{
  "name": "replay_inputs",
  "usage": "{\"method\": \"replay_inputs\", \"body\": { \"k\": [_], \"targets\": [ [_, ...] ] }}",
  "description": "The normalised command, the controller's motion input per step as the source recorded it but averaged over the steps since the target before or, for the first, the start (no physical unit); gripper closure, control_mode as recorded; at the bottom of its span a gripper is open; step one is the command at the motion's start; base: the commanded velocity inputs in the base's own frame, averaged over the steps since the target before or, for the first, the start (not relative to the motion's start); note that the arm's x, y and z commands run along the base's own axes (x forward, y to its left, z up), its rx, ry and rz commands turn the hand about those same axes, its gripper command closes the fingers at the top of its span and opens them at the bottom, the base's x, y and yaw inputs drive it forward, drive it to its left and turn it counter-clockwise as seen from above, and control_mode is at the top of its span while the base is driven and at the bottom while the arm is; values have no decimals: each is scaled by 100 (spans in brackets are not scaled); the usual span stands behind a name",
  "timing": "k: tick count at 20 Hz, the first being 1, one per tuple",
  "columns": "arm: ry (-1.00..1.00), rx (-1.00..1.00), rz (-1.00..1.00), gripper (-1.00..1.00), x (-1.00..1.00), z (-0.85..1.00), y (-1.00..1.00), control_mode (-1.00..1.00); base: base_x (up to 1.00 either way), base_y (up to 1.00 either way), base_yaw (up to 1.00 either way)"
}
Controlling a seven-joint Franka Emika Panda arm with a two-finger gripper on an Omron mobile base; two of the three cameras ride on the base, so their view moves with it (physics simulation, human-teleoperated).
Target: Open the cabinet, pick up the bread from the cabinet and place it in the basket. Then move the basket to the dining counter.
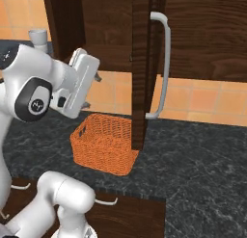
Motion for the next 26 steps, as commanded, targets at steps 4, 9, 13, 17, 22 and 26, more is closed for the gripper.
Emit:
{"method": "replay_inputs", "body": {
  "k": [4,9,13,17,22,26],
  "targets": [
    [25,-61,38,-100,0,6,0,-100,0,0,0],
    [9,-52,47,-100,1,1,-25,-100,0,0,0],
    [25,-43,43,-100,13,19,-36,-100,0,0,0],
    [34,-41,31,-100,41,43,-14,-100,0,0,0],
    [36,-37,22,-100,35,51,-8,-100,0,0,0],
    [-1,-9,16,-100,59,-20,4,-100,0,0,0]
  ]
}}
